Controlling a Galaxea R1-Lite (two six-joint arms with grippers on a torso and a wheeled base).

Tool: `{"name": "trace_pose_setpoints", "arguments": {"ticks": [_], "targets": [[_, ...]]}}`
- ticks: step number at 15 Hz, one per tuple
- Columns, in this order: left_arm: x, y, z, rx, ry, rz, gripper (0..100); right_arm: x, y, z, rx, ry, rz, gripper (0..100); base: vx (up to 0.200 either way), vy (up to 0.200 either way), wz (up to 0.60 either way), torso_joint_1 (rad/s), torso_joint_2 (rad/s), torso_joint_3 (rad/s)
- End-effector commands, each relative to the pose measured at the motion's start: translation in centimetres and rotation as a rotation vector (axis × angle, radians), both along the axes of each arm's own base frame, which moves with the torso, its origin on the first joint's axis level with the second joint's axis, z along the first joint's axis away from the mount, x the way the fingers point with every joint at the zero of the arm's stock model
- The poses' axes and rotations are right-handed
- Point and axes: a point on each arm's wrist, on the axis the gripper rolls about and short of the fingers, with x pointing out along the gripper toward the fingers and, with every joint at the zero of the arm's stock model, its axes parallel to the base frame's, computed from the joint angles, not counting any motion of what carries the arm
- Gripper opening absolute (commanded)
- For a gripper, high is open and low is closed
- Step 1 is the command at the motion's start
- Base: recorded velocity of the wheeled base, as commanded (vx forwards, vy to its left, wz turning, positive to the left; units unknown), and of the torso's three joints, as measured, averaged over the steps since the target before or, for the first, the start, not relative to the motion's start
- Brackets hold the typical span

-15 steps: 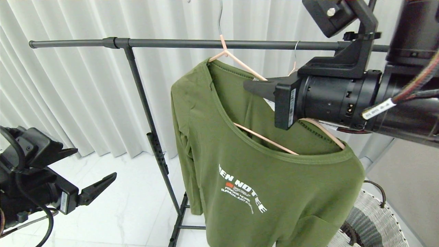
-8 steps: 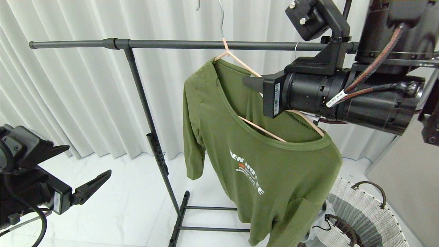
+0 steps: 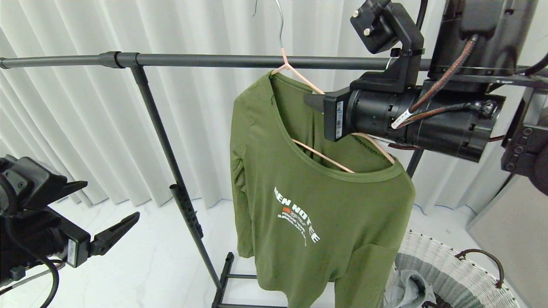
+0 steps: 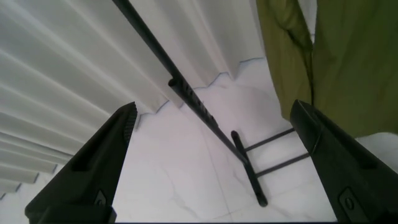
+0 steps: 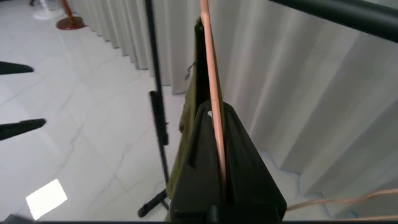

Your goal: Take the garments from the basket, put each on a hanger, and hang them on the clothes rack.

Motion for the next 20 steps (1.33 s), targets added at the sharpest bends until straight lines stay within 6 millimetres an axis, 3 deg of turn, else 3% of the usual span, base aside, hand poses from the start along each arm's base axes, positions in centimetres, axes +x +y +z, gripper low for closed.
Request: {"name": "trace_pose_setpoints", "arguments": {"ticks": [1, 6, 13, 20], "targets": [[0.0, 0.0, 0.0, -0.001, 0.001, 0.0, 100, 0.3, 0.3, -0.4, -0.007, 0.007, -0.011, 0, 0.2, 0.0, 0.0, 0.007, 0.0, -0.002], [0.0, -0.1, -0.1, -0.001, 0.002, -0.008, 100, 1.5, 0.6, -1.4, -0.012, 0.032, -0.077, 0, 0.04, 0.0, 0.0, 0.001, 0.0, 0.0], [0.1, -0.3, -0.2, -0.001, 0.009, -0.02, 100, 5.9, 0.8, -3.7, -0.025, 0.092, -0.233, 0, 0.0, 0.0, 0.0, 0.0, 0.0, 0.0], [0.0, -0.4, -0.2, -0.001, 0.009, -0.028, 100, 7.1, 1.2, -5.2, -0.031, 0.133, -0.271, 0, 0.0, 0.0, 0.0, 0.0, 0.0, 0.0]]}}
